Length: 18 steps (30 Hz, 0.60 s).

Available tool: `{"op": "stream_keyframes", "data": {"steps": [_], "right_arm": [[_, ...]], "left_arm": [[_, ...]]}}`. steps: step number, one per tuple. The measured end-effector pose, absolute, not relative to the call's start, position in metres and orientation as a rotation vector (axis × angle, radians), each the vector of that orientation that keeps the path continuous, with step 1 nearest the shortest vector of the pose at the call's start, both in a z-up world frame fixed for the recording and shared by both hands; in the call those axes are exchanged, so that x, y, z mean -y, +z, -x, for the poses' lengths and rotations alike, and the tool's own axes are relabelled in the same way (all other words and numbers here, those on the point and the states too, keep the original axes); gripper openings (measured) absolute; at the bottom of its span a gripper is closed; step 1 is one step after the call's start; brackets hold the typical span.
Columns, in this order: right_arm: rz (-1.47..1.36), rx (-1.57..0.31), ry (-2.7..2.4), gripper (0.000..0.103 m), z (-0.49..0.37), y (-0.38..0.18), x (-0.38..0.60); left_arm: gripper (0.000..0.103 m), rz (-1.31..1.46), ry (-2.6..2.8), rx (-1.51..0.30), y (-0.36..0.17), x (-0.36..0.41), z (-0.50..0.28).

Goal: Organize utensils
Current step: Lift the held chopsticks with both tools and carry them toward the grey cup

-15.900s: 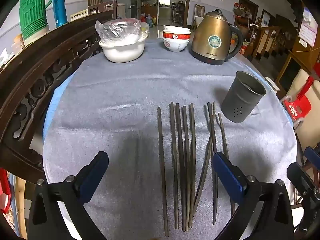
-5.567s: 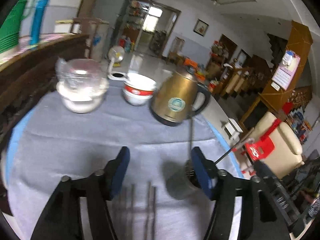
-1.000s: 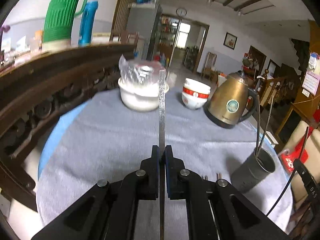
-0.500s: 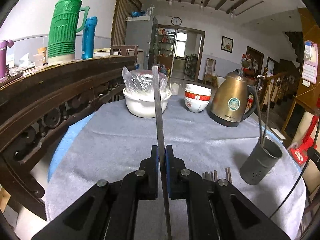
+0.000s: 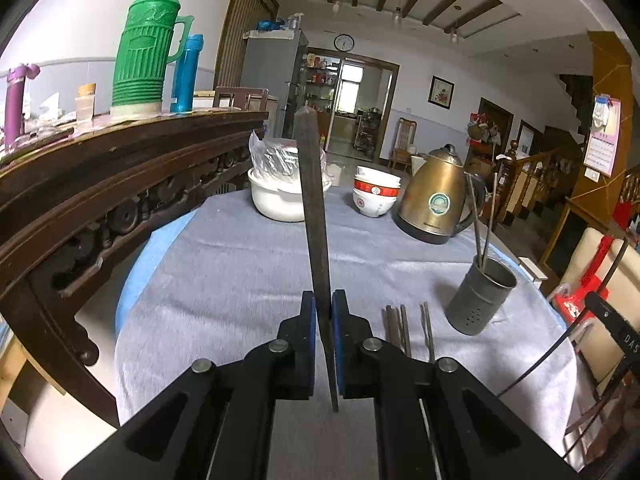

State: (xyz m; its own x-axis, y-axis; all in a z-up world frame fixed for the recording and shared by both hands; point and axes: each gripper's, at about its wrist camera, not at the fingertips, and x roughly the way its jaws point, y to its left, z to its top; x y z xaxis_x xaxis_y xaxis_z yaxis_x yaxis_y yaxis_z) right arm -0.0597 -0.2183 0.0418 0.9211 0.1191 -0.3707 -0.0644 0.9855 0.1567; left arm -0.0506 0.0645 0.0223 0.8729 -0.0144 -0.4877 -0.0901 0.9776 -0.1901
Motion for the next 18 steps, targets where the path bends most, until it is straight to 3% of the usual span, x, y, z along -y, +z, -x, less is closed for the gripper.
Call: {"op": "stream_keyframes", "data": {"steps": [18], "right_arm": [[-0.216,-0.350,0.096,0.007,0.075,0.062,0.236]], "left_arm": [[0.008,0.293,0.067,-0.536,0.047,-0.077,0.033]]}}
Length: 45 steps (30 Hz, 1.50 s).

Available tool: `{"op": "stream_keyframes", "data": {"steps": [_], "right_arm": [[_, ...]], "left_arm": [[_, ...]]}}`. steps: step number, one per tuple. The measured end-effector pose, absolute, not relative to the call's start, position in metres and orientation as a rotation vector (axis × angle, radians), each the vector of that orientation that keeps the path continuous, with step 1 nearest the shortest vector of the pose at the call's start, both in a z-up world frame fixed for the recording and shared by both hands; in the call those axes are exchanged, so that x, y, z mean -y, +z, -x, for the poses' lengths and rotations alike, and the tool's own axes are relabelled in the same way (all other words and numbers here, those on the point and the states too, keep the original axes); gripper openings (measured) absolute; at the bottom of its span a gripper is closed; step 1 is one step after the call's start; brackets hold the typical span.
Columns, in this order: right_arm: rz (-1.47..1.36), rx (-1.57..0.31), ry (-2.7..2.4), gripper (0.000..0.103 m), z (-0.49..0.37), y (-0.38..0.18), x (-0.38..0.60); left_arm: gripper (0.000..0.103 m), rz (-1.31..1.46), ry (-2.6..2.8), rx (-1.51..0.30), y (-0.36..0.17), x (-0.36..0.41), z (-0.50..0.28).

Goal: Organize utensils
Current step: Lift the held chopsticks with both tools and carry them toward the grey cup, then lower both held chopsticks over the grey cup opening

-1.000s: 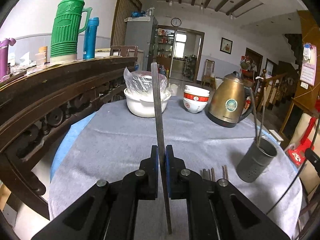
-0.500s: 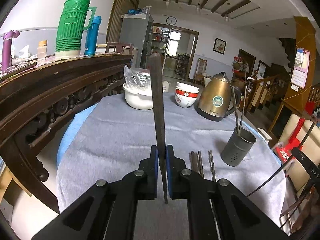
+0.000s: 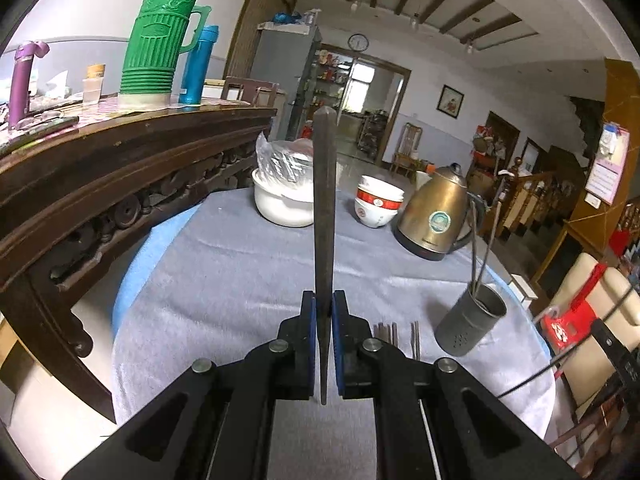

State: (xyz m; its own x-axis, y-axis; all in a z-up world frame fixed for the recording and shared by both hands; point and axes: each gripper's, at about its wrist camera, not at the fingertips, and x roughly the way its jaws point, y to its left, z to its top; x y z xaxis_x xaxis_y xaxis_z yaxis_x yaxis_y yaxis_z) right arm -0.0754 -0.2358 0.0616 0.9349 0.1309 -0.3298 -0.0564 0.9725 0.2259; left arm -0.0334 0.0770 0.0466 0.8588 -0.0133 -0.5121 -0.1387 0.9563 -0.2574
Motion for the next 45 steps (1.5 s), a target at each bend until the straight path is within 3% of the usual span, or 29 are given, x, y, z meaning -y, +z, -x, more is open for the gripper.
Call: {"op": "stream_keyframes", "data": {"steps": [9,45], "right_arm": [[-0.250,-0.358,0.118,0.007,0.075,0.069,0.238],[-0.226,-0.349,0.148,0.007,0.069,0.083,0.220]], "left_arm": [[0.008,0.230,0.183,-0.657,0.053,-0.065,0.003],[0.008,0.101,0.261,-0.725,0.048,-0.051,-0.021]]}}
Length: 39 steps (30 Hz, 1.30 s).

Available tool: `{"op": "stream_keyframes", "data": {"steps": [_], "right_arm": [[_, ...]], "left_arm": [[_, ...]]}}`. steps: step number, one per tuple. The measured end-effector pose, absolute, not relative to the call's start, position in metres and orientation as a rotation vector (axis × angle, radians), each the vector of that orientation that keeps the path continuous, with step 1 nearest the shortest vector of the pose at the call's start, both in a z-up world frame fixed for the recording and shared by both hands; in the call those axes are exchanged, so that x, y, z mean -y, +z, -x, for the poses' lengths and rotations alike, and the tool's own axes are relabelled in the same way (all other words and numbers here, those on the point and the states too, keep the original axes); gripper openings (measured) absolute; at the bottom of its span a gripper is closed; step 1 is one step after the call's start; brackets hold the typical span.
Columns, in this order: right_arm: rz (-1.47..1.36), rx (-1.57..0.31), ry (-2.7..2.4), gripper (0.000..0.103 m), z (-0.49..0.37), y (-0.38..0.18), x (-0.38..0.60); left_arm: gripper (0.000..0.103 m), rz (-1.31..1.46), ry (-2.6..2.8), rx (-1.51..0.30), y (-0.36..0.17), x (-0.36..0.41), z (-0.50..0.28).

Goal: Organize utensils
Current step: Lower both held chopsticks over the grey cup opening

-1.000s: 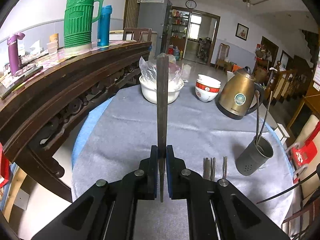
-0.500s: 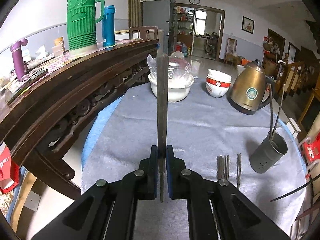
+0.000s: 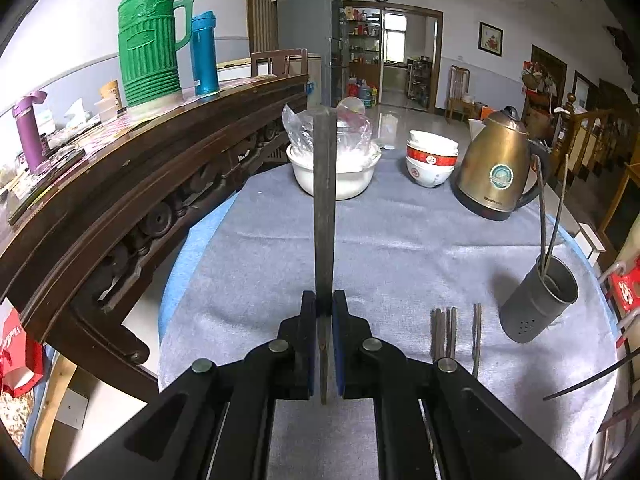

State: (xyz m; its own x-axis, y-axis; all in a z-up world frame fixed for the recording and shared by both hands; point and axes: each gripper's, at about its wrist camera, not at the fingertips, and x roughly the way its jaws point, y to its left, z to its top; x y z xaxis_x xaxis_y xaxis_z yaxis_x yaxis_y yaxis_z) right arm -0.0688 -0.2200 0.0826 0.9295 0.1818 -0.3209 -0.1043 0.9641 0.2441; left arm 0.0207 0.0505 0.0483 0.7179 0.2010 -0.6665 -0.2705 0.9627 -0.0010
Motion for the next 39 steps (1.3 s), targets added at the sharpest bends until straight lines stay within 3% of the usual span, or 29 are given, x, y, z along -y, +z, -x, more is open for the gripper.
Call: {"op": "stream_keyframes", "data": {"steps": [17,32,39], "right_arm": [[-0.254,-0.345,0.139,0.007,0.052,0.083,0.231],[-0.310,-0.216,0.151,0.007,0.031,0.131,0.256],[-0.268,-0.220,0.155,0.007,-0.001,0.137,0.253]], "left_arm": [[0.008,0.192,0.088,-0.710,0.074,-0.032,-0.035],[0.008,0.380,-0.184,-0.516,0.147,-0.007,-0.060],[0.008,0.342,-0.247,-0.549,0.148,0.028,-0.087]]}}
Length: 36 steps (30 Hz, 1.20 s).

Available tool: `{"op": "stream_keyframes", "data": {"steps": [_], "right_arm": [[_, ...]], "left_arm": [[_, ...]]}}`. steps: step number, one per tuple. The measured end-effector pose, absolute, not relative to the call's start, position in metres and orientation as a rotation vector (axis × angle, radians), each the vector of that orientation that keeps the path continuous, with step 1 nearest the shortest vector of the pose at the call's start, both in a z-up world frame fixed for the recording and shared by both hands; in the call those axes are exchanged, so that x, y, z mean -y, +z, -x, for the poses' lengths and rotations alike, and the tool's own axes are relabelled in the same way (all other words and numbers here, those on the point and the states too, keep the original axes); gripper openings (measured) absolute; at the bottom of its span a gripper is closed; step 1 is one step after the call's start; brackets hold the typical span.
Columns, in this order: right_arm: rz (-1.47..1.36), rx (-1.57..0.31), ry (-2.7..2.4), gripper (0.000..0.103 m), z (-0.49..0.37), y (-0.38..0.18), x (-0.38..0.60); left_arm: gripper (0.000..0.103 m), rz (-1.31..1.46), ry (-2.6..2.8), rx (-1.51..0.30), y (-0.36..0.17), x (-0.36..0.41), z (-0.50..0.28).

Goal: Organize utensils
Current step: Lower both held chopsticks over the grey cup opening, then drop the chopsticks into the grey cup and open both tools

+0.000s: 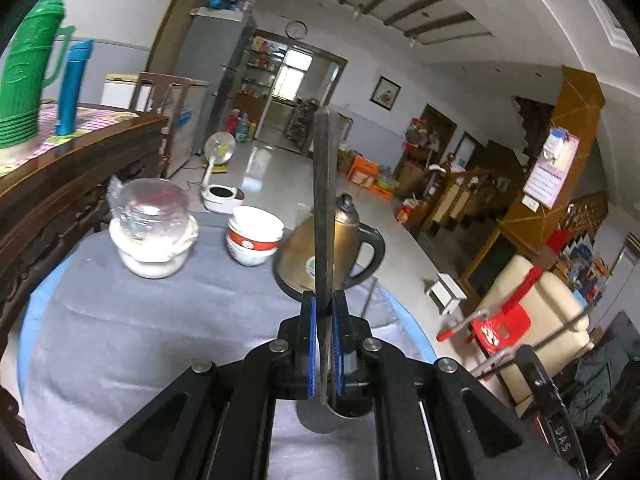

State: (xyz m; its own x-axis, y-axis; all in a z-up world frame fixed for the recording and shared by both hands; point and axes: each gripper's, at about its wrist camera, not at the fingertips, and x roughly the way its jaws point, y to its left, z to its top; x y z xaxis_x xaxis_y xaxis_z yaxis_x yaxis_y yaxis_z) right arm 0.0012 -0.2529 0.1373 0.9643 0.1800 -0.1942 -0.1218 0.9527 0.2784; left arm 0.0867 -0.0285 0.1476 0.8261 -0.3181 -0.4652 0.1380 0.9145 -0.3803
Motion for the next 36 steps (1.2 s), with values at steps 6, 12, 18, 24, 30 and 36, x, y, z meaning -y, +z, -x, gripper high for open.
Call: {"op": "stream_keyframes", "data": {"steps": [6,12,18,24,30,36], "right_arm": [[-0.227,-0.289,0.170,0.007,-0.032,0.125,0.249],[-0.218,-0.343,0.167,0.007,-0.055,0.110,0.250],[-0.217,-0.399,0.178,0.007,-0.075,0.096,0.253],[-0.217,-0.478,0.209,0.007,-0.098,0.078,0.251],[-0.225,-0.523,0.223,0.007,-0.112,0.066,0.251],[-0.228,-0.572,0.239,0.007,-0.123,0.057,0.248]], "left_arm": [[0.008,0.309,-0.272,-0.589,0.138,0.053,-0.105],[0.008,0.282,-0.276,-0.637,0.120,0.066,-0.121],[0.008,0.256,-0.273,-0.693,0.104,0.076,-0.135],[0.008,0.225,-0.272,-0.747,0.086,0.085,-0.146],[0.008,0.215,-0.279,-0.780,0.077,0.088,-0.151],[0.008,0.208,-0.299,-0.819,0.070,0.093,-0.156]]}}
